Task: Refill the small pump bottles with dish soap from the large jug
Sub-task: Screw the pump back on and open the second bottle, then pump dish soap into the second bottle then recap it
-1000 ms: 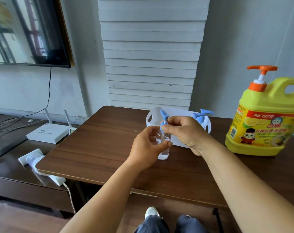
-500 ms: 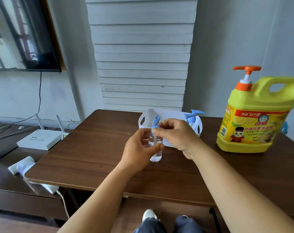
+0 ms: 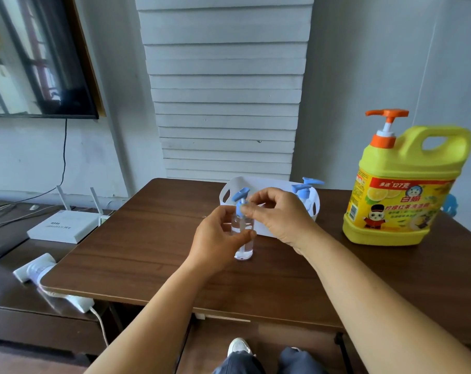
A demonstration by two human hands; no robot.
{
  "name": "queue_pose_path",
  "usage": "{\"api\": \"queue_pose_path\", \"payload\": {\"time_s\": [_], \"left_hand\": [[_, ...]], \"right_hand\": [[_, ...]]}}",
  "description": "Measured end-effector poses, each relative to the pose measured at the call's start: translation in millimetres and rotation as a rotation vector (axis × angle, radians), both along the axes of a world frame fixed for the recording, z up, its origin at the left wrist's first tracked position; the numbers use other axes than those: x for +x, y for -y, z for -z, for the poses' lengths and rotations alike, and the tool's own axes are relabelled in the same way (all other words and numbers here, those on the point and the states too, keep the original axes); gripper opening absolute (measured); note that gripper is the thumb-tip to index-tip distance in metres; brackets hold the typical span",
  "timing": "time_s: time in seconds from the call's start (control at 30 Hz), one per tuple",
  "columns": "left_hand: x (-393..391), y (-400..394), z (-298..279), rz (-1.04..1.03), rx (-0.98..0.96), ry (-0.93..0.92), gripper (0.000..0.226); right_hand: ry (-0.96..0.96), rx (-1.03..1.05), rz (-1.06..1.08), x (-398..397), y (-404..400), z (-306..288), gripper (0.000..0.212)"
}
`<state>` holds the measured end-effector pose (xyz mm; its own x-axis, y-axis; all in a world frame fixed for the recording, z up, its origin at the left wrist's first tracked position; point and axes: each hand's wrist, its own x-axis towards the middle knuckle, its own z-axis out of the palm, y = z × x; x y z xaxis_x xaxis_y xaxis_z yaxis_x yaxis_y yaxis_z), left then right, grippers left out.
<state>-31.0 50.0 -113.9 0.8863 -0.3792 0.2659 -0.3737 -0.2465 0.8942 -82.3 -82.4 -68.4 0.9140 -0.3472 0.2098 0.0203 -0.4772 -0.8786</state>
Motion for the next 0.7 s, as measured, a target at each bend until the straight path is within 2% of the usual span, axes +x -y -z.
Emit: {"api": "queue_pose_path", "payload": {"time_s": [0.07,0.13,0.23,0.33,0.37,0.43,0.57,0.63,0.7], "left_hand": [[5,-5,-2,-0.08,0.005,-0.006,0.044],[9,-10,-2,-0.157,-0.003,-0.007,0.039],[9,-12,-4,-0.221,-0.009,-0.008,0.034],[8,-7,-6,-0.238,0.004,0.035,0.016],[8,-5,-6,-0.249,0.016,0.064,0.011],[9,-2,-5,-0.266,0.036,0.081,0.017],[11,0,-4,-0.287,0.023,0.013,0.045],[8,0,-8,-0.294,0.027,-0.012,0.065],[2,1,-14,-0.305,-0.01,-0.005,0.08]], "right_hand": [[0.09,-0.054,0.112,0,11,-5,0.024],[0.134,-0.239,0.247,0,26,-11,0.028],[-0.013,-0.607,0.358,5,48,-12,0.039],[-0.198,-0.789,0.346,7,57,-11,0.035],[-0.207,-0.818,0.35,7,59,-12,0.034],[-0.151,-0.799,0.377,8,63,-11,0.037],[-0.053,-0.724,0.393,11,65,-9,0.033],[-0.019,-0.707,0.402,10,62,-10,0.027],[0.085,-0.63,0.428,7,60,-16,0.022]]}}
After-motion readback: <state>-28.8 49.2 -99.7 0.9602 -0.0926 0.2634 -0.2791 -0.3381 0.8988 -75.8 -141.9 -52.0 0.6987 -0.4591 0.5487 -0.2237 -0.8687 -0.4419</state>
